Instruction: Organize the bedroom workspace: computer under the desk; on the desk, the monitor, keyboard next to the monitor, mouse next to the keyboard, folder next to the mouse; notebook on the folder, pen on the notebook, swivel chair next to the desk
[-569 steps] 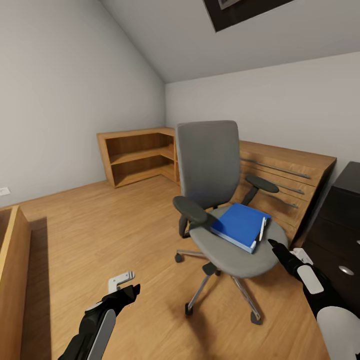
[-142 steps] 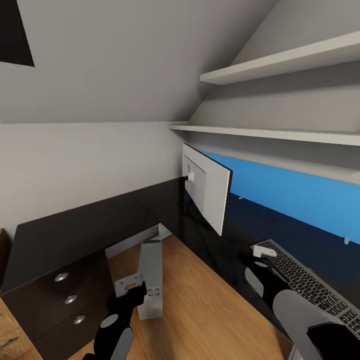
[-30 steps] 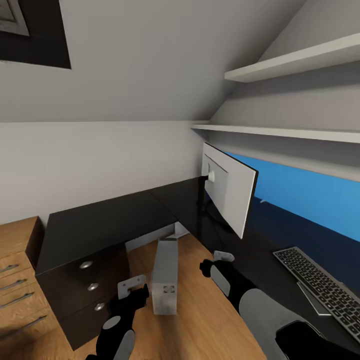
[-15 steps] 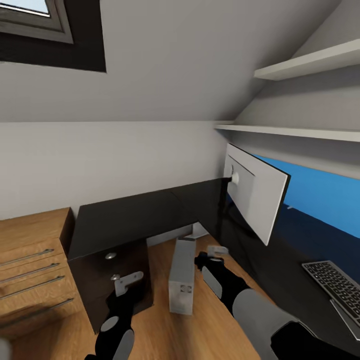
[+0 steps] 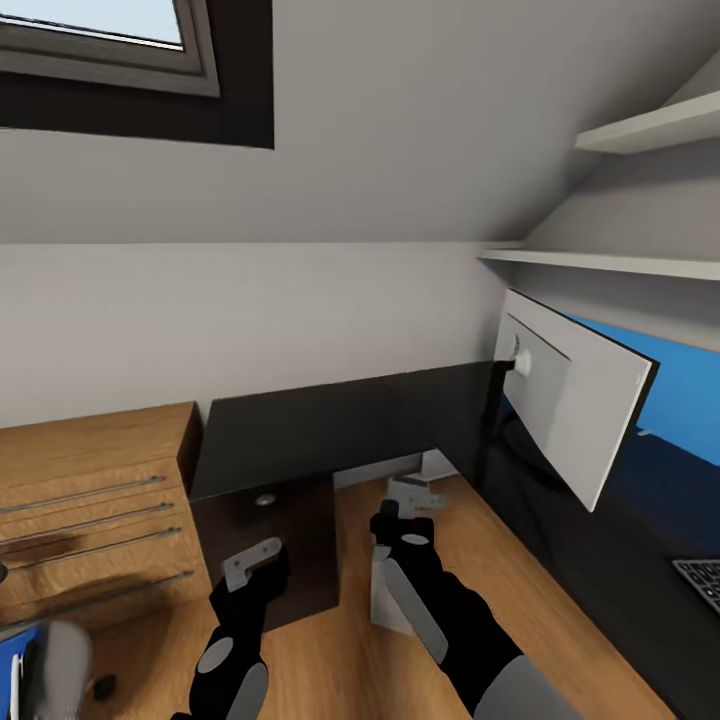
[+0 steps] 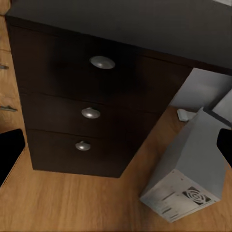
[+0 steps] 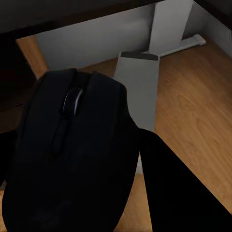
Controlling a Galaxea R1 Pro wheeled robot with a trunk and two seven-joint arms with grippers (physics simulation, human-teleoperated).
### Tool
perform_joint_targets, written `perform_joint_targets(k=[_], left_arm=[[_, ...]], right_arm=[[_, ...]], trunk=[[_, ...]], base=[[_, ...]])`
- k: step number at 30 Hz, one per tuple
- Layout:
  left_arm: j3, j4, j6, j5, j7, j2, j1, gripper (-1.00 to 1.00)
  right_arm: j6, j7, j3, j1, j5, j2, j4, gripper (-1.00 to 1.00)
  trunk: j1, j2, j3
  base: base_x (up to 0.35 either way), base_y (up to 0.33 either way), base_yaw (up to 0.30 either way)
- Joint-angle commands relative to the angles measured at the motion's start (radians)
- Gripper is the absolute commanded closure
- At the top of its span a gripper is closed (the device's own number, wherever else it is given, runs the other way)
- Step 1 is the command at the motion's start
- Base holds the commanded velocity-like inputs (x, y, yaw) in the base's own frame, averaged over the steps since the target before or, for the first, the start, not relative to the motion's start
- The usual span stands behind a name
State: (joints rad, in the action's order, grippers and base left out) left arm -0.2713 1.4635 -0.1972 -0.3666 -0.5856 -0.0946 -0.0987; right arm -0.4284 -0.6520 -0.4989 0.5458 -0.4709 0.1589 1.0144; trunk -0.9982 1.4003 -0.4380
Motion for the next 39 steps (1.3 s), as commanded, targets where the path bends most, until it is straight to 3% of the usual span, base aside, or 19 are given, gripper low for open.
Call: perform_joint_targets(k=[1, 13, 18, 23, 29, 30, 32, 39], left_arm=[[-0.002, 0.0, -0.004, -0.005, -0.006, 0.0, -0.001, -1.0], [-0.004, -0.004, -0.005, -0.003, -0.005, -0.002, -0.001, -1.0], [-0.053, -0.029, -0.007, 0.0, -0.005, 0.0, -0.001, -1.0], [-0.061, -0.032, -0.007, 0.0, -0.005, 0.001, -0.001, -1.0], [-0.061, -0.032, -0.007, 0.001, -0.005, 0.002, -0.001, -1.0], [-0.03, -0.031, -0.01, 0.002, -0.005, 0.004, -0.001, -1.0], [-0.018, -0.031, -0.011, 0.002, -0.005, 0.004, -0.001, -1.0], [-0.015, -0.031, -0.011, 0.0, -0.005, 0.003, -0.001, -1.0]], right_arm=[[-0.001, -0.011, -0.002, -0.001, -0.009, -0.001, 0.004, 1.0], [0.0, -0.012, -0.037, -0.004, -0.006, -0.002, 0.006, 1.0], [0.002, -0.012, -0.039, -0.004, -0.006, -0.017, 0.01, 1.0], [0.004, -0.012, -0.039, -0.004, -0.005, -0.02, 0.011, 1.0], [0.008, -0.013, -0.031, -0.004, -0.006, -0.02, 0.019, 1.0], [0.01, -0.013, -0.032, -0.004, -0.006, -0.021, 0.029, 1.0], [0.01, -0.012, -0.032, -0.004, -0.006, -0.021, 0.029, 1.0], [0.01, -0.012, -0.032, -0.004, -0.006, -0.021, 0.029, 1.0]], trunk=[[0.0, 0.001, -0.001], [0.0, 0.001, -0.001], [0.0, 0.001, -0.002], [0.0, 0.001, -0.002], [0.0, 0.001, -0.002], [0.0, 0.001, -0.002], [0.0, 0.001, -0.002], [0.0, 0.001, -0.002]], base=[[0.0, 0.0, 0.281], [0.05, 0.0, 0.281], [0.294, 0.0, 0.118], [0.32, 0.0, 0.009], [0.322, 0.0, 0.001], [0.322, 0.0, 0.142], [0.322, 0.0, 0.215], [0.322, -0.029, 0.271]])
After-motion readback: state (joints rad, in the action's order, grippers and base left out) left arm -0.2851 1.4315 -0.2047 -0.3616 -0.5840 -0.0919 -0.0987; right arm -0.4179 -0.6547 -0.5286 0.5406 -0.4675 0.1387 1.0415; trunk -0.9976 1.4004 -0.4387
